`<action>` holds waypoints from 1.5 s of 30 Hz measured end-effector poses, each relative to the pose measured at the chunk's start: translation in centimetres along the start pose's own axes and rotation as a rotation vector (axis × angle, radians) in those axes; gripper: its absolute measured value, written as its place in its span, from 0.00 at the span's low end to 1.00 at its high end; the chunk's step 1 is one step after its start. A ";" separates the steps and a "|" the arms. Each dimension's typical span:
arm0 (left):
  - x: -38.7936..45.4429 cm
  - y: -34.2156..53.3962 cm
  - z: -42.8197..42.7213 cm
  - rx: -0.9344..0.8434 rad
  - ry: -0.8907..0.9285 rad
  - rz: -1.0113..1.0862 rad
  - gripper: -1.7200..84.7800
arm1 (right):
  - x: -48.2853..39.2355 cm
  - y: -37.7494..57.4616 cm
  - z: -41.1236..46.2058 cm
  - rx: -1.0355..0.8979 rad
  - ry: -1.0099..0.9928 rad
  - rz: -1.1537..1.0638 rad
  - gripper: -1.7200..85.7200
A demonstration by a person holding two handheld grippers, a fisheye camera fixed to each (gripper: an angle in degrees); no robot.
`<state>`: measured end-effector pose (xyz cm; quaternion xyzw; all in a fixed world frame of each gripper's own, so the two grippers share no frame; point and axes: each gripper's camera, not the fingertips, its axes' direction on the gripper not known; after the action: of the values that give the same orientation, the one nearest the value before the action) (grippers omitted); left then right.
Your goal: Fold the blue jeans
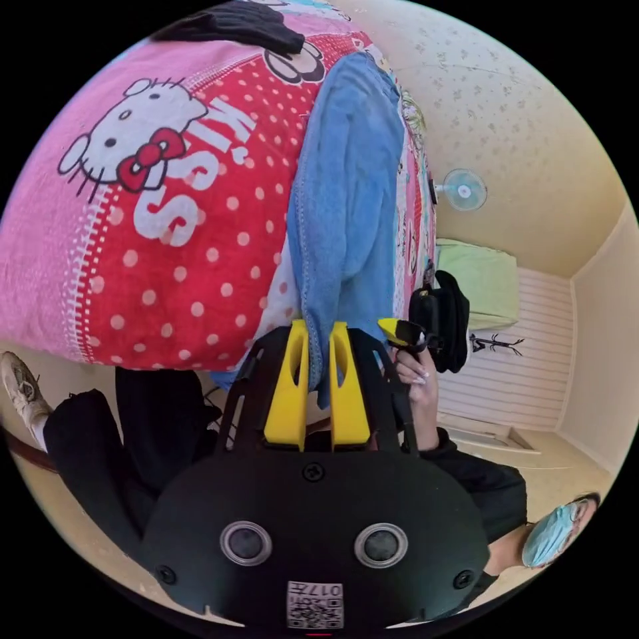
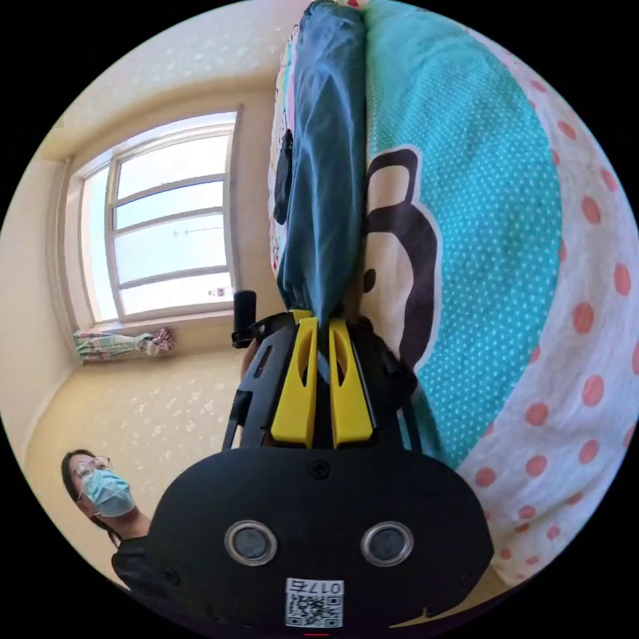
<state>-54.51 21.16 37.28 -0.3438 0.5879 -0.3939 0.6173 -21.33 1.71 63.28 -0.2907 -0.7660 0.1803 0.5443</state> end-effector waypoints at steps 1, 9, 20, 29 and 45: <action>0.2 0.8 -0.4 -0.021 0.089 0.036 0.08 | -0.4 0.2 -0.6 -0.014 -0.017 -0.016 0.07; 0.0 4.6 -3.7 0.004 0.205 0.064 0.03 | -7.0 5.0 -5.5 -0.244 0.481 -0.186 0.05; 1.2 4.8 -8.9 0.230 0.143 0.183 0.05 | -4.9 7.1 -7.8 0.070 0.587 -0.234 0.14; 0.3 0.3 -4.8 0.133 0.036 0.127 0.18 | -3.0 4.2 -11.0 0.149 0.567 -0.229 0.17; -1.6 3.0 -1.6 -0.153 0.409 0.077 0.02 | -0.6 5.7 -13.5 -0.222 0.397 -0.152 0.05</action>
<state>-55.82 23.99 35.23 -0.2797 0.7419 -0.3857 0.4718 -7.10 5.19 64.07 -0.3201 -0.6789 -0.0073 0.6608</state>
